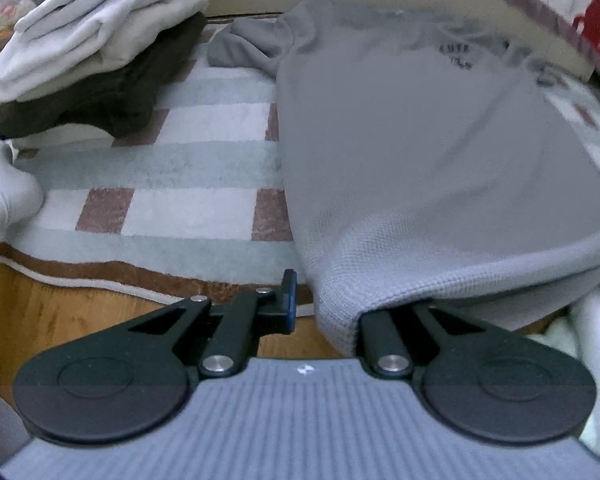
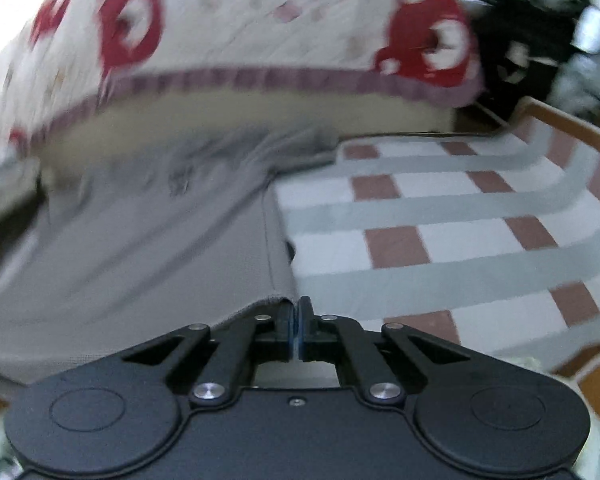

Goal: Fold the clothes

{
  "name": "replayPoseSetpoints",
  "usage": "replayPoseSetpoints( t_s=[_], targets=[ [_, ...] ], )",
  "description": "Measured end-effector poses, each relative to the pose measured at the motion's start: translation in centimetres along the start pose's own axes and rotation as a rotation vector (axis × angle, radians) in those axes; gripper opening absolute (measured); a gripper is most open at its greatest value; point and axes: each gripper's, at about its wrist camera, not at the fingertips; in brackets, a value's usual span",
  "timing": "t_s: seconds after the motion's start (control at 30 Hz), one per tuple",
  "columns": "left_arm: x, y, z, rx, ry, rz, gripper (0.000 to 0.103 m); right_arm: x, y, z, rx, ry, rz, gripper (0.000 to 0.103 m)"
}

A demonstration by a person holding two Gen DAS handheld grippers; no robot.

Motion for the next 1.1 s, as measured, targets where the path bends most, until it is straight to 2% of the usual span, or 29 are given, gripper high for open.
replayPoseSetpoints(
  t_s=[0.03,0.1,0.17,0.2,0.23,0.3,0.37,0.4,0.43,0.63,0.7,0.8,0.87,0.93,0.97,1.0,1.03,1.07,1.1],
  targets=[
    [-0.1,0.2,0.0,-0.01,0.002,-0.017,0.013,-0.7,0.0,-0.1,0.006,-0.009,-0.02,0.0],
    [0.0,0.5,0.1,-0.033,0.014,-0.05,0.015,-1.1,1.0,-0.7,-0.069,-0.009,-0.103,0.0],
    [0.9,0.6,-0.1,-0.054,0.049,-0.041,0.028,-1.6,2.0,-1.4,-0.144,-0.01,-0.185,0.0],
    [1.4,0.6,-0.2,-0.063,0.069,-0.033,0.04,-1.8,2.5,-1.7,-0.181,-0.01,-0.227,0.0],
    [1.8,0.6,-0.3,-0.072,0.088,-0.025,0.046,-1.9,2.7,-1.9,-0.188,-0.004,-0.244,0.0],
    [2.2,0.4,-0.8,-0.06,0.106,-0.035,0.044,-1.3,1.5,-2.0,-0.081,0.015,-0.198,0.0],
    [2.4,0.0,-1.4,-0.041,0.12,-0.05,0.03,-0.5,0.4,-2.0,0.006,0.044,-0.17,0.0],
    [2.1,-0.4,-1.5,-0.01,0.114,-0.06,0.016,0.0,0.1,-2.1,0.034,0.061,-0.165,0.0],
    [1.6,-0.9,-1.5,0.031,0.098,-0.058,0.01,0.6,-0.1,-2.1,0.052,0.081,-0.161,0.001],
    [0.0,-4.0,-1.3,0.266,0.037,-0.009,0.01,2.1,-0.3,-2.2,0.081,0.136,-0.131,0.001],
    [0.7,-3.9,-0.4,0.266,0.049,-0.042,0.013,2.2,-0.1,-2.0,0.064,0.147,-0.123,0.002],
    [3.5,-2.0,2.3,0.113,0.152,-0.187,0.014,3.2,0.1,-1.5,0.022,0.232,-0.136,0.011],
    [5.5,-0.5,3.7,-0.024,0.238,-0.252,0.015,3.7,0.2,-0.9,-0.005,0.302,-0.196,0.038],
    [6.7,0.2,4.2,-0.094,0.307,-0.255,0.015,3.1,0.3,-0.5,-0.019,0.33,-0.267,0.057],
    [7.0,0.2,4.2,-0.103,0.327,-0.247,0.016,2.6,0.2,-0.4,-0.009,0.345,-0.293,0.062],
    [7.1,0.1,4.1,-0.101,0.335,-0.253,0.021,2.1,0.1,-0.3,0.008,0.366,-0.301,0.062],
    [7.1,0.1,3.9,-0.093,0.338,-0.266,0.026,1.6,-0.1,-0.3,0.037,0.396,-0.285,0.062],
    [7.1,0.0,3.7,-0.097,0.341,-0.288,0.027,1.2,-0.1,-0.3,0.076,0.41,-0.23,0.062],
    [7.2,0.1,3.6,-0.106,0.346,-0.314,0.028,1.0,0.0,-0.2,0.13,0.402,-0.12,0.062]
  ],
)
Point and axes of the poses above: each gripper's, at about its wrist camera, not at the fingertips, and x roughly the way its jaws point, y to its left, z to its top, and after that the axes turned 7 degrees about y, right-handed
